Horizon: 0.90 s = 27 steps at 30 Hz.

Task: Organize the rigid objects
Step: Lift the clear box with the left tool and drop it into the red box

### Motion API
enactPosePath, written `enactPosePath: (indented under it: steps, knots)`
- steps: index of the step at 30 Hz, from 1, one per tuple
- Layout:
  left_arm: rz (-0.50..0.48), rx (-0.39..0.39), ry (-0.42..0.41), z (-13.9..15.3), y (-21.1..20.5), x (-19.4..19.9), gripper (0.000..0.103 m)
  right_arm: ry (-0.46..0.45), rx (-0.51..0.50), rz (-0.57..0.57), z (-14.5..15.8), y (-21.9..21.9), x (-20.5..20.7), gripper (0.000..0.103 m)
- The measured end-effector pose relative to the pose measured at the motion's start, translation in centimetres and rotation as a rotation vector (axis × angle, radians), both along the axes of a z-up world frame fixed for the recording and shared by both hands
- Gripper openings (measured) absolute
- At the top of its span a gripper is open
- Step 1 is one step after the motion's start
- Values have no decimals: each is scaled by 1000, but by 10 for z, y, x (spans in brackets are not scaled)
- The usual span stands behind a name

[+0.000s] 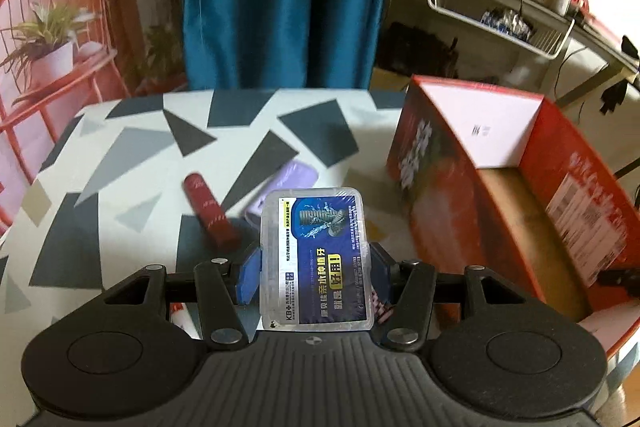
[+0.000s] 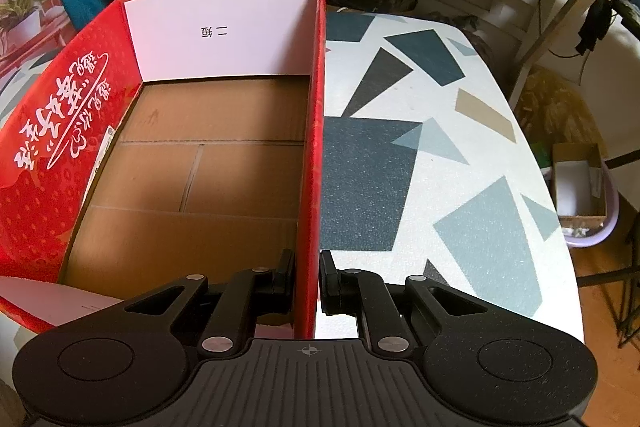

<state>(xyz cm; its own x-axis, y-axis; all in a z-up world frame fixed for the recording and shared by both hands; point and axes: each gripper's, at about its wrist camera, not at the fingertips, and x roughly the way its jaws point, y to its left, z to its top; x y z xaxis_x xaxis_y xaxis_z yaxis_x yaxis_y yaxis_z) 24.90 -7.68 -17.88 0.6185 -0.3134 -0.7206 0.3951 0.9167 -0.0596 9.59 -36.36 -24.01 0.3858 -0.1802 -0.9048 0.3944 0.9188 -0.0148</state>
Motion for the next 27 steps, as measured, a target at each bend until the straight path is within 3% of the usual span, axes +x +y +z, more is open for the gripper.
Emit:
enactPosePath:
  steps: [10,18,27]
  knots:
    - [-59,-46,-30,12,-9,-4,57,21,-6,21,0,1,3,12]
    - [-279,-60,-111,33,-60,-5,58,29,-10,28,-1,1,4,12]
    - [-411,-2,-131,21,-124,15,58,36,-15,44,0,2,5,12]
